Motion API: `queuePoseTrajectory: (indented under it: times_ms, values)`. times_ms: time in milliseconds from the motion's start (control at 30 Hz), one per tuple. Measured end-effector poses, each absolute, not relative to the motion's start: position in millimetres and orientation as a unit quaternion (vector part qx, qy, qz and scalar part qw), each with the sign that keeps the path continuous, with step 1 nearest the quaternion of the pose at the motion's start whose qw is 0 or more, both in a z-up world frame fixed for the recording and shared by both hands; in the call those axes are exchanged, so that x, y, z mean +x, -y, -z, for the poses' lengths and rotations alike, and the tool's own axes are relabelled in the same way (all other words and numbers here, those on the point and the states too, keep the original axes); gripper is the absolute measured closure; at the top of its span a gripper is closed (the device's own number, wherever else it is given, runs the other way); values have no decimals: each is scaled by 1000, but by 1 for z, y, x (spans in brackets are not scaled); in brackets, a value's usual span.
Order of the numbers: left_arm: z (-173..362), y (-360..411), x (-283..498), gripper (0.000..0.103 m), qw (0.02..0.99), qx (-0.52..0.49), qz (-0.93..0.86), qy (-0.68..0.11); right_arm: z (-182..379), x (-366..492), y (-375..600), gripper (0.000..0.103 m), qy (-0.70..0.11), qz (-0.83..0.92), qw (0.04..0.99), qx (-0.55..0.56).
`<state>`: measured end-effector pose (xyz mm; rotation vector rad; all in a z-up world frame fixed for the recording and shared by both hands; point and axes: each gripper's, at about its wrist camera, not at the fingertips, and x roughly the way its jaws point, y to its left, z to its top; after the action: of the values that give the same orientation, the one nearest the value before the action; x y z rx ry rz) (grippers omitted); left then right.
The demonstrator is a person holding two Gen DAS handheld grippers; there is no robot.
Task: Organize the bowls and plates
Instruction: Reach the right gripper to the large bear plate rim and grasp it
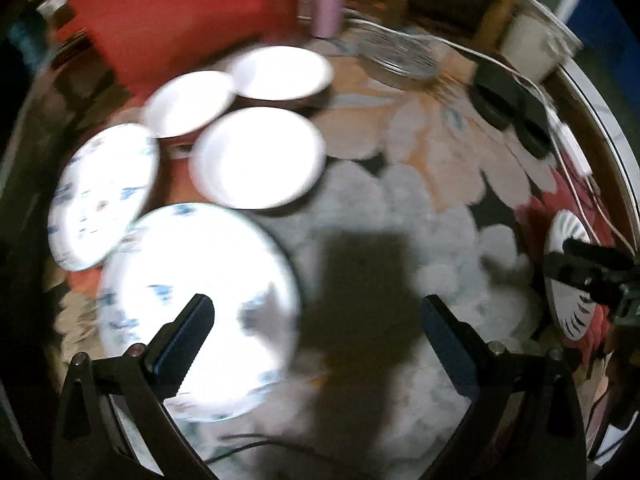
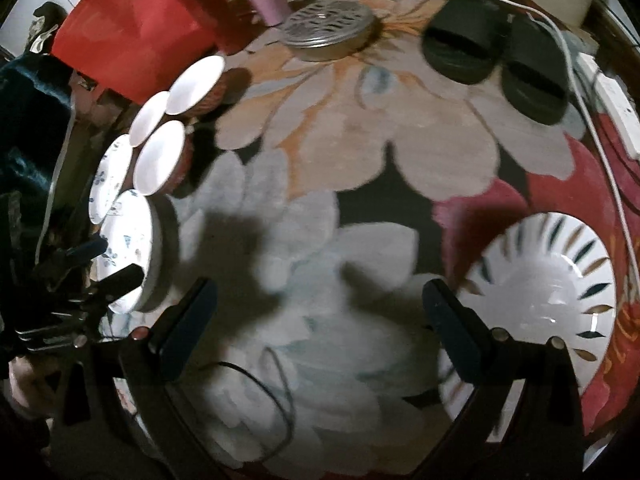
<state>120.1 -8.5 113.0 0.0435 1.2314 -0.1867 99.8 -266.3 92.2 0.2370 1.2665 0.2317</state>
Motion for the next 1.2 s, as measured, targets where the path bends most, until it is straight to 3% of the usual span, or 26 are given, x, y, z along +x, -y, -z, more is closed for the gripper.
queuePoseTrajectory:
  times_ms: [300, 600, 833, 1000, 1200]
  values:
    - [-140, -84, 109, 1, 806, 27, 69, -588, -92, 104, 171, 0, -605, -174, 775, 57]
    - [-106, -146, 95, 1, 831, -90, 10, -549, -83, 112, 88, 0, -631, -227, 742, -12]
    - [-84, -146, 94, 1, 839, -70, 33, -538, -66, 128, 53, 3, -651, -209, 729, -25]
    - [-67, -161, 96, 5, 826, -88, 30, -555, -59, 135, 41, 18, -654, -198, 730, -18]
    - [-64, -171, 104, 13, 819, -96, 36, -564, -48, 135, 38, 27, -660, -187, 727, -13]
